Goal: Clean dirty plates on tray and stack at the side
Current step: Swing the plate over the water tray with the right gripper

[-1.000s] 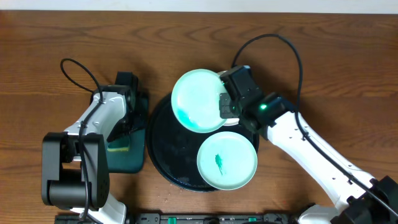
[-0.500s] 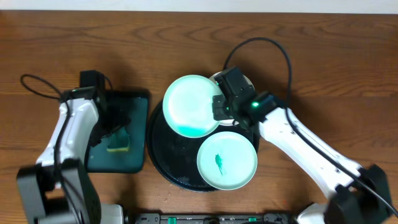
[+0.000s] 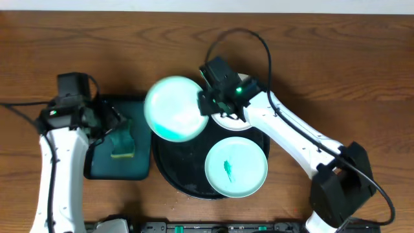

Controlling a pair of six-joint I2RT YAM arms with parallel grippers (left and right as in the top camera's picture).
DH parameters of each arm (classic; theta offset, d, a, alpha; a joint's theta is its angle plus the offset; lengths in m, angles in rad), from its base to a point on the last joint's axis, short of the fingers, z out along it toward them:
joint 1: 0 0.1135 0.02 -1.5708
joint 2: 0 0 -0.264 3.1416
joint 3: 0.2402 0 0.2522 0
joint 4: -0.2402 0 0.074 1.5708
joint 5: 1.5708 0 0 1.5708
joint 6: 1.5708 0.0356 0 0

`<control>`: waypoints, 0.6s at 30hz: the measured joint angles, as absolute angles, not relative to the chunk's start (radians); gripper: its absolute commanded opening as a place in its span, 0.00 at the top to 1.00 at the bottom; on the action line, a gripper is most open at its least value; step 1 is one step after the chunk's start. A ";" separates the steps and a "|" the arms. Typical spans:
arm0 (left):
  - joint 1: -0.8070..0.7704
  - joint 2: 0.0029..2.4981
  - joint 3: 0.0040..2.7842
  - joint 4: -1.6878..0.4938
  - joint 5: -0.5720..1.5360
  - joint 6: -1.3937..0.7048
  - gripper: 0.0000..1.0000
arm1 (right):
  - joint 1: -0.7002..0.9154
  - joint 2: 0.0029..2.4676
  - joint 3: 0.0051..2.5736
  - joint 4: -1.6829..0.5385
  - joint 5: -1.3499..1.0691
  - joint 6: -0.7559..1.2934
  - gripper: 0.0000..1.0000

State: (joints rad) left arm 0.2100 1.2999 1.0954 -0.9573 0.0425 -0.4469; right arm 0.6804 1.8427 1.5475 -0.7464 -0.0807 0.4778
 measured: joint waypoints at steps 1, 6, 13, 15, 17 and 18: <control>0.225 1.288 1.098 -0.965 0.043 -0.447 0.14 | 0.685 1.843 1.573 -0.745 -0.078 0.476 0.99; 0.318 1.233 1.103 -0.987 0.064 -0.448 0.14 | 0.695 1.844 1.616 -0.705 -0.067 0.463 0.99; 0.480 1.195 1.124 -0.998 0.126 -0.456 0.14 | 0.744 1.890 1.616 -0.614 -0.052 0.462 0.99; 0.530 1.195 1.124 -1.017 0.146 -0.466 0.14 | 0.773 1.916 1.616 -0.578 -0.053 0.462 0.98; 0.561 1.195 1.124 -1.028 0.166 -0.468 0.14 | 0.797 1.935 1.616 -0.551 -0.053 0.462 0.98; 0.576 1.195 1.124 -1.034 0.178 -0.471 0.14 | 0.806 1.944 1.619 -0.539 -0.052 0.462 0.99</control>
